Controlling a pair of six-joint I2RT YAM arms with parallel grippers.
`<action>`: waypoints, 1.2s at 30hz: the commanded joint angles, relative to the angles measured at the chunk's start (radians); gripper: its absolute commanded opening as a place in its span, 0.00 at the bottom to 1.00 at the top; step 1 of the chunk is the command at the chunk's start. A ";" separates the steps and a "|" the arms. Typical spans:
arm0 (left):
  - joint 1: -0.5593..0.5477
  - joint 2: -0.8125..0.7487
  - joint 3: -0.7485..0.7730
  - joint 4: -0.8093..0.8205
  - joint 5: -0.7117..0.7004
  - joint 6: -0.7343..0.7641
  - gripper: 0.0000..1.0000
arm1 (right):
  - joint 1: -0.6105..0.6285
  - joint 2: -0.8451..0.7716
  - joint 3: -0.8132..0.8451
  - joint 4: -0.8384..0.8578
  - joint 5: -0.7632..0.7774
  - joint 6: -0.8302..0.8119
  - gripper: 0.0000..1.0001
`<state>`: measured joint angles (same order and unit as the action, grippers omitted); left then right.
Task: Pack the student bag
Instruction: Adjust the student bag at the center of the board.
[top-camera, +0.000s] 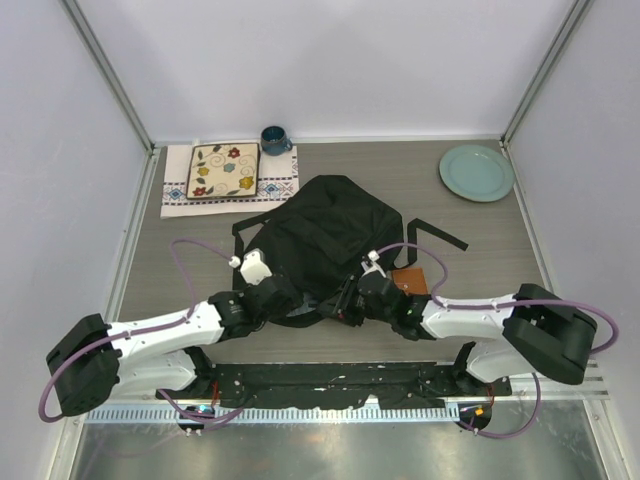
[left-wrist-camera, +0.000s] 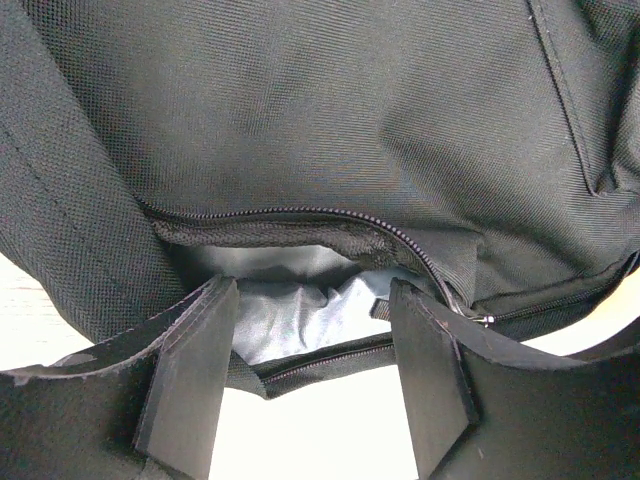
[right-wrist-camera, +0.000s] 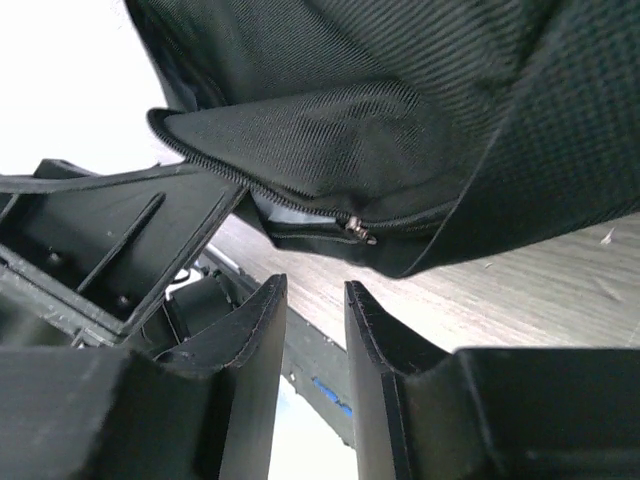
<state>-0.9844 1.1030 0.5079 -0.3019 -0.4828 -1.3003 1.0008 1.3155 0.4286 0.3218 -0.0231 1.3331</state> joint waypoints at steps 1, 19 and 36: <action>0.007 0.001 -0.032 0.056 -0.001 -0.019 0.65 | 0.007 0.069 0.059 0.117 0.080 0.019 0.35; 0.007 0.044 -0.103 0.178 0.059 -0.057 0.59 | 0.036 0.133 0.075 -0.038 0.230 0.066 0.40; 0.007 0.144 -0.085 0.254 0.121 -0.028 0.55 | 0.058 0.182 0.143 -0.280 0.367 0.038 0.37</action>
<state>-0.9768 1.1873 0.4259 -0.0582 -0.4149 -1.3457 1.0546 1.4662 0.5575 0.1364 0.2649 1.3869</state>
